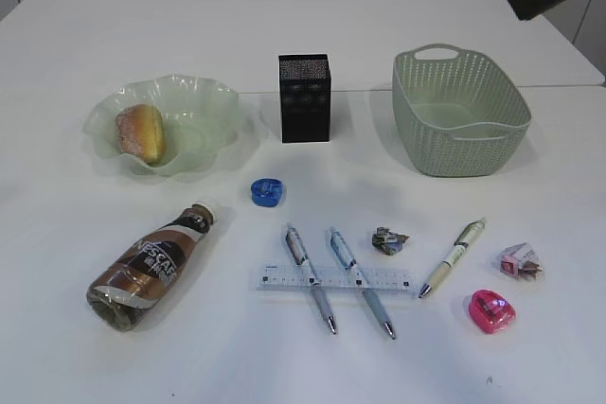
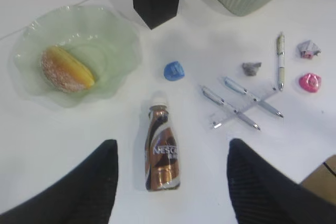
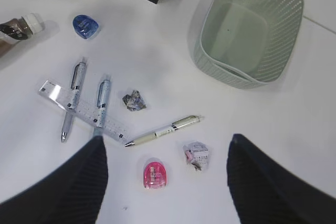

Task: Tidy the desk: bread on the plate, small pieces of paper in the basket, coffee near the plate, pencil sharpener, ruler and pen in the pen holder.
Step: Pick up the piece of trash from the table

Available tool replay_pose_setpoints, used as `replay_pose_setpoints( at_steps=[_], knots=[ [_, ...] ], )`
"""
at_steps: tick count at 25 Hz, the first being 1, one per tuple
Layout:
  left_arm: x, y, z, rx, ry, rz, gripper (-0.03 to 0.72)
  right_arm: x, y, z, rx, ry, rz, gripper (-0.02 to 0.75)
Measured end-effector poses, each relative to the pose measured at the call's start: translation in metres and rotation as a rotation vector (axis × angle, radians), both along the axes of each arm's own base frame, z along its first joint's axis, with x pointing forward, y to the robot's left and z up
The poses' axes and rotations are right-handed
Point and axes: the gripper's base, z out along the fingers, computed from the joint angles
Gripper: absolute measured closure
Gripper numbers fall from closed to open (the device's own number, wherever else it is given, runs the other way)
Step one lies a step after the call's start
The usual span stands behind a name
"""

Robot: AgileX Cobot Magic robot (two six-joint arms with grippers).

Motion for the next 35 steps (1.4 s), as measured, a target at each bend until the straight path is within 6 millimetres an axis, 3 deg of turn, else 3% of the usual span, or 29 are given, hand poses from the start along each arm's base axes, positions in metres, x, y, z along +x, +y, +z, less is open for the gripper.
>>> replay_pose_setpoints(
  at_steps=[4, 8, 10, 11, 14, 21, 27, 35],
  knots=[
    [-0.016, 0.002, -0.022, -0.003, 0.072, -0.007, 0.232, -0.001, 0.0, -0.003, 0.012, 0.01, -0.022, 0.184],
    [-0.033, 0.005, -0.045, 0.008, 0.135, -0.007, 0.232, -0.008, -0.006, -0.029, -0.032, 0.082, -0.045, 0.184],
    [-0.043, 0.007, -0.052, 0.008, 0.147, -0.008, 0.232, -0.009, -0.006, -0.031, -0.034, 0.086, -0.046, 0.184],
    [-0.048, 0.008, -0.055, 0.009, 0.152, -0.008, 0.233, -0.016, -0.015, -0.055, -0.101, 0.138, -0.077, 0.184],
    [-0.063, 0.011, -0.063, 0.01, 0.161, -0.008, 0.233, -0.024, -0.022, -0.08, -0.137, 0.205, -0.116, 0.185],
    [-0.096, 0.017, -0.082, 0.004, 0.172, -0.01, 0.234, -0.04, -0.027, -0.111, -0.122, 0.309, -0.169, 0.185],
    [-0.11, 0.02, -0.098, 0.001, 0.175, -0.003, 0.234, -0.03, -0.04, -0.119, -0.089, 0.36, -0.247, 0.185],
    [-0.11, 0.021, -0.099, -0.007, 0.152, 0.007, 0.235, -0.006, -0.07, -0.133, -0.051, 0.398, -0.36, 0.185]
  ],
)
